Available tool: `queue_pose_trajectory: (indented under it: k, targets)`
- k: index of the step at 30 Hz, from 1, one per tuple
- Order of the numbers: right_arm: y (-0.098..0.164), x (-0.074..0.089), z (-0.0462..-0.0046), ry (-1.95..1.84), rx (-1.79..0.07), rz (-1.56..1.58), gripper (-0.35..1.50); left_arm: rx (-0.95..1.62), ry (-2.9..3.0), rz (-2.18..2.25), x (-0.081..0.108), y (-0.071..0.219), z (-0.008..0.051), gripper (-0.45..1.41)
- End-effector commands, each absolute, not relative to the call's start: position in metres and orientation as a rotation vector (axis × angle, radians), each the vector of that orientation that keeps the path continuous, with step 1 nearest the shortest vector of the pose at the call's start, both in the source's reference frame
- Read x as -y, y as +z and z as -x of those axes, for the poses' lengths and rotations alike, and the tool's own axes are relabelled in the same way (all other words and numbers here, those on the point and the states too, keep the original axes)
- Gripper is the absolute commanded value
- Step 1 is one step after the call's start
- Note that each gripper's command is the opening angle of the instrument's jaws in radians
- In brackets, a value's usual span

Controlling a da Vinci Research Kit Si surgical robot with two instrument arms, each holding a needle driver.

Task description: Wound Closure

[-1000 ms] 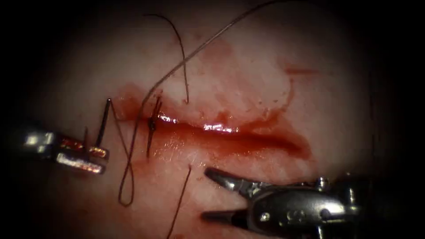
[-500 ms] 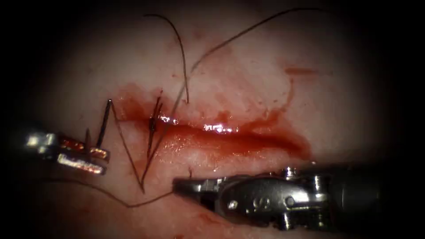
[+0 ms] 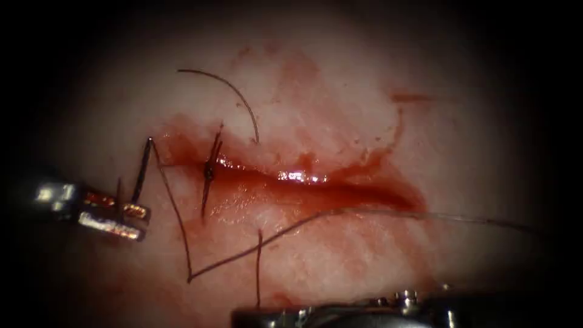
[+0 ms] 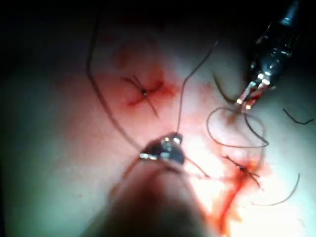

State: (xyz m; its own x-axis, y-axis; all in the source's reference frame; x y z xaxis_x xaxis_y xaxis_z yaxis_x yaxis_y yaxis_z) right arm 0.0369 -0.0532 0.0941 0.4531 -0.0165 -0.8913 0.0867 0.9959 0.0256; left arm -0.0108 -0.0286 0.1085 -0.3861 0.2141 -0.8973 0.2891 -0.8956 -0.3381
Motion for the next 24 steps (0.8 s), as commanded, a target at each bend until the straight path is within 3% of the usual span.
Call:
queue_pose_trajectory:
  k: [1,3,4,6,11,24]
  targets:
    - [0.095,0.052,-0.0365,-0.029,-1.059,-0.029,0.34,-0.712,-2.482,-1.714,0.029,0.109,0.0112,-0.45]
    - [0.095,0.051,-0.0355,0.078,-0.928,0.032,0.56,-0.711,-2.482,-1.714,0.029,0.109,0.0113,-0.45]
    - [0.095,0.05,-0.035,0.151,-0.857,0.046,0.56,-0.711,-2.482,-1.713,0.029,0.109,0.0113,-0.45]
    - [0.095,0.048,-0.0341,0.233,-0.843,0.039,0.57,-0.713,-2.48,-1.709,0.029,0.109,0.0114,-0.45]
    - [0.095,0.044,-0.0325,0.409,-0.897,0.041,0.93,-0.719,-2.481,-1.708,0.029,0.109,0.0114,-0.45]
    - [0.099,0.036,-0.0338,0.637,-0.934,-0.124,0.78,-0.725,-2.482,-1.708,0.029,0.109,0.0115,-0.45]
